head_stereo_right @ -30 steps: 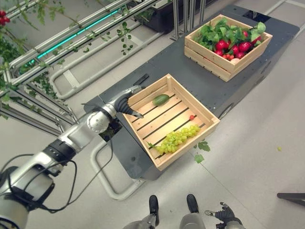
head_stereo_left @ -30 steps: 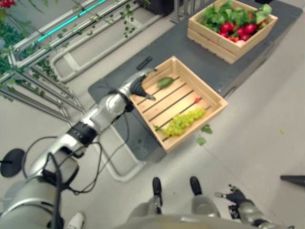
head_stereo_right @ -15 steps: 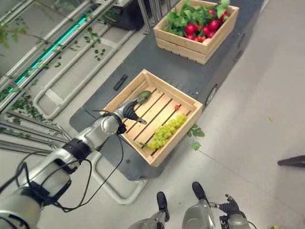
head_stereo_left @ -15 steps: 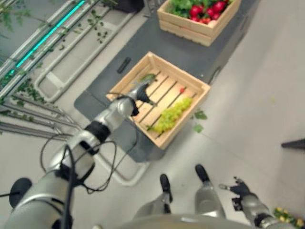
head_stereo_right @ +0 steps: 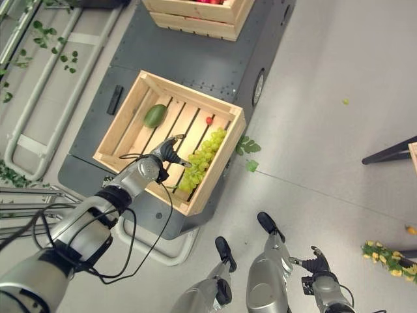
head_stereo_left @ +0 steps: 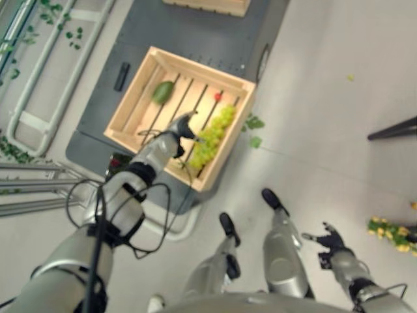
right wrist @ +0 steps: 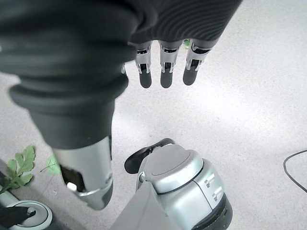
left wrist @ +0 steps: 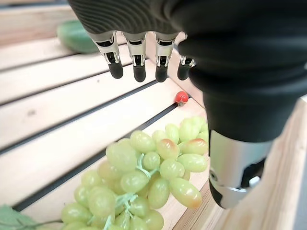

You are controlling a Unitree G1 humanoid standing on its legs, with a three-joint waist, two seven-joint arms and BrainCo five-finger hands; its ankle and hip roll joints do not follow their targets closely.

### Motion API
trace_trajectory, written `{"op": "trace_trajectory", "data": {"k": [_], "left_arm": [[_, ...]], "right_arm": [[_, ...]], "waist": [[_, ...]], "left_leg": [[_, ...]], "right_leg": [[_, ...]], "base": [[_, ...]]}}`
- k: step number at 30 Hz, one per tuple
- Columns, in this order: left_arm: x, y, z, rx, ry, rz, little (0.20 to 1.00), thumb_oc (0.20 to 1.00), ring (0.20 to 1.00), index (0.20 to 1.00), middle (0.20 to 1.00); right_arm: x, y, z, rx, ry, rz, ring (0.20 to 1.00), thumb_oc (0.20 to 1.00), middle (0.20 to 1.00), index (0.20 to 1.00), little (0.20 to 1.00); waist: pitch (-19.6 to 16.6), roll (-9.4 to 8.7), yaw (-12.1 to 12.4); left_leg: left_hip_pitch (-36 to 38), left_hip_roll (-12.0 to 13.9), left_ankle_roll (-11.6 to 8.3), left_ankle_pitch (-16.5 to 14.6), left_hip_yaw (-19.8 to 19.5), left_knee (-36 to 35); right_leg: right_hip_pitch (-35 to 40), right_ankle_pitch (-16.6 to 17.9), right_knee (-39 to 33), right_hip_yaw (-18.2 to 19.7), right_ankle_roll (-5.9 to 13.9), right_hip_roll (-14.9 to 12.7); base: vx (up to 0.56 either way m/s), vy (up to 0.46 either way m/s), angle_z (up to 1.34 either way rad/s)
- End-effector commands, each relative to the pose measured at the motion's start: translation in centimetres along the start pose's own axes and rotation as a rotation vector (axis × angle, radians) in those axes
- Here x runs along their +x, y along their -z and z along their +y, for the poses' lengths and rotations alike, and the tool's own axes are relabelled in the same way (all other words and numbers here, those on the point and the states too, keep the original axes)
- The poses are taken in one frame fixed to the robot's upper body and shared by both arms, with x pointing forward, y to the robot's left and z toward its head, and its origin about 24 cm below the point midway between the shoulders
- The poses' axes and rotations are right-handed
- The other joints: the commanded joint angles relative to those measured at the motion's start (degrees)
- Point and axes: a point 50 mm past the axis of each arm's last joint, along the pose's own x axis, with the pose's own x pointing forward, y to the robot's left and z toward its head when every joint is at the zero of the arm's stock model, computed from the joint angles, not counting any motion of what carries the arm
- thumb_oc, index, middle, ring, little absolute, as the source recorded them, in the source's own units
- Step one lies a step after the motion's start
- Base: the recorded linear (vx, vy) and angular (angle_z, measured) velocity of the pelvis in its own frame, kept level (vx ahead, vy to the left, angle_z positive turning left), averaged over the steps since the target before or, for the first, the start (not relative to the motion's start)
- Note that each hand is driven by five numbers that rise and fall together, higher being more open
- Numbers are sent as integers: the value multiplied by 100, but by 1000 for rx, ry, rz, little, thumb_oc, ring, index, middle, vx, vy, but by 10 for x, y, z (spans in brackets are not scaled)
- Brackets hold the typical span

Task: Pick up the fruits from the basket on one side to the basket on the other side

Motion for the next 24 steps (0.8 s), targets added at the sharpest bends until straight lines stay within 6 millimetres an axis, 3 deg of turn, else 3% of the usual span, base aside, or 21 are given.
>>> {"op": "trace_trajectory", "data": {"k": [1, 6, 14, 24], "left_arm": [[3, 8, 24, -143, -107, 76, 1000, 1000, 1000, 1000, 1000], [0, 20, 11, -275, -103, 127, 1000, 1000, 1000, 1000, 1000], [-6, 41, 10, -357, -144, 200, 1000, 1000, 1000, 1000, 1000], [-10, 50, 5, -422, -196, 235, 1000, 1000, 1000, 1000, 1000]], "right_arm": [[-1, 3, -7, 22, 42, -10, 1000, 1000, 1000, 1000, 1000], [0, -5, -2, 30, 44, -33, 1000, 1000, 1000, 1000, 1000], [1, -19, 5, 33, 46, -88, 1000, 1000, 1000, 1000, 1000], [1, -33, 14, 43, 46, -146, 1000, 1000, 1000, 1000, 1000]], "waist": [[-164, -178, -23], [-41, -197, -59], [108, -310, -29], [254, -424, -3]], "left_leg": [[67, -113, -55, -890, 200, 441], [49, -107, -65, -872, 281, 389], [-40, -72, -104, -841, 375, 363], [-151, -57, -110, -843, 446, 362]], "right_leg": [[-427, -107, 60, 144, 118, 238], [-524, -68, 66, 196, 128, 255], [-645, -11, 63, 210, 135, 315], [-787, -11, 94, 215, 133, 365]], "base": [[10, 8, -14], [2, 5, -15], [-5, -11, -8], [-6, -7, -4]]}}
